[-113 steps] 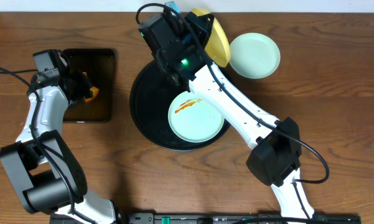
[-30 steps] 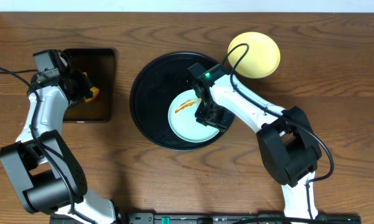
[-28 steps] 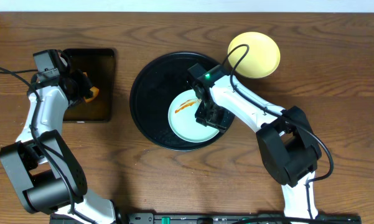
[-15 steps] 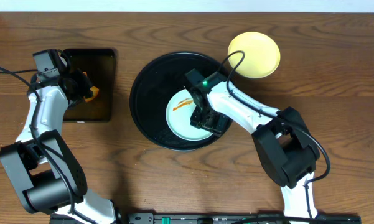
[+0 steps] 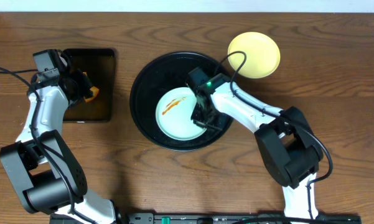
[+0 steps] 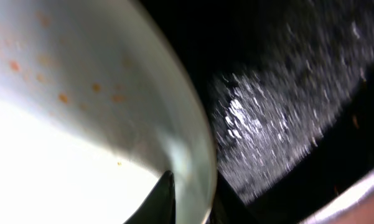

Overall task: Clean dirty plates on tray and stack at the side
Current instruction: 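Grip the remaining green plate's rim with the right gripper and hold it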

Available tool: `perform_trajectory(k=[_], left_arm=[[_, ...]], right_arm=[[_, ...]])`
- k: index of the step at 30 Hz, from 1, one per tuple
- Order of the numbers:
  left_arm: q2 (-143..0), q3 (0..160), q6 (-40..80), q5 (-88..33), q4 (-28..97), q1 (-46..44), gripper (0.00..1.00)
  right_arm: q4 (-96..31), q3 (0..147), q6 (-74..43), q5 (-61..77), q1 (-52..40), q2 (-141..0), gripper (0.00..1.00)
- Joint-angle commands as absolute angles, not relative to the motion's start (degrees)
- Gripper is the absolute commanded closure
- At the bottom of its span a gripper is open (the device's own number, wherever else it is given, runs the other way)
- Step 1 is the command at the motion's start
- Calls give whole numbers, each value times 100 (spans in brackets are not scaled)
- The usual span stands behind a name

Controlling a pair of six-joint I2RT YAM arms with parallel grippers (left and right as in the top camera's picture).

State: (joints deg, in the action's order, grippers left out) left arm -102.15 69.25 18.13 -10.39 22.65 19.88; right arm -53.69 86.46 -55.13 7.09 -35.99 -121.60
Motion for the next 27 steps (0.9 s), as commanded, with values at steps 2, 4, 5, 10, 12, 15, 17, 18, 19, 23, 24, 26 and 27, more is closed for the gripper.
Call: perform_trajectory(k=[2,4,5,10,12,15,17,18,19,23,24,26,27], left_arm=[[-10269,6910,1761,-1048,2259,2018,92],[-10269,6910,1758,-1048,2257,2018,92],[-10272,6910,1758,-1048,2255,2018,92],[-10276,6901,1758,-1046,2222,2018,92],[-10278,6860,1758,-1046,2171,2018,92],[-10278,6847,1758,-1046,2165,2018,92],[-10278,6847,1758,-1046,2150,2018,92],[-10278,6847,1758,-1046,2150,2018,92],[-10278,6845,1758,-1046,2150,2018,92],[-10278,6845,1758,-1046,2152,2018,92],[-10278,6845,1758,-1046,2154,2018,92],[-10278,6847,1758,-1046,2154,2018,92],[-10278,6847,1758,-1046,2152,2018,92]], right_arm=[[-4552,8593,-3739,454,-3247,-12210,91],[-4086,8593,-2947,454,-3094,-12210,99],[-3907,8593,-2593,454,-3035,-12210,99],[-3503,8591,-2005,283,-2917,-12210,99],[-3406,8571,-1966,16,-2932,-12210,99],[-3315,8543,-1551,-19,-2945,-12215,99],[-3280,8501,-904,16,-2982,-12219,99],[-3275,8488,-628,91,-2998,-12221,99],[-3275,8471,-239,244,-3009,-12221,99],[-3258,8453,622,1133,-3004,-12221,99],[-3223,8453,495,1140,-3004,-12221,99],[-3120,8453,-75,1138,-3004,-12221,99],[-3107,8453,-342,1103,-3002,-12221,97]])
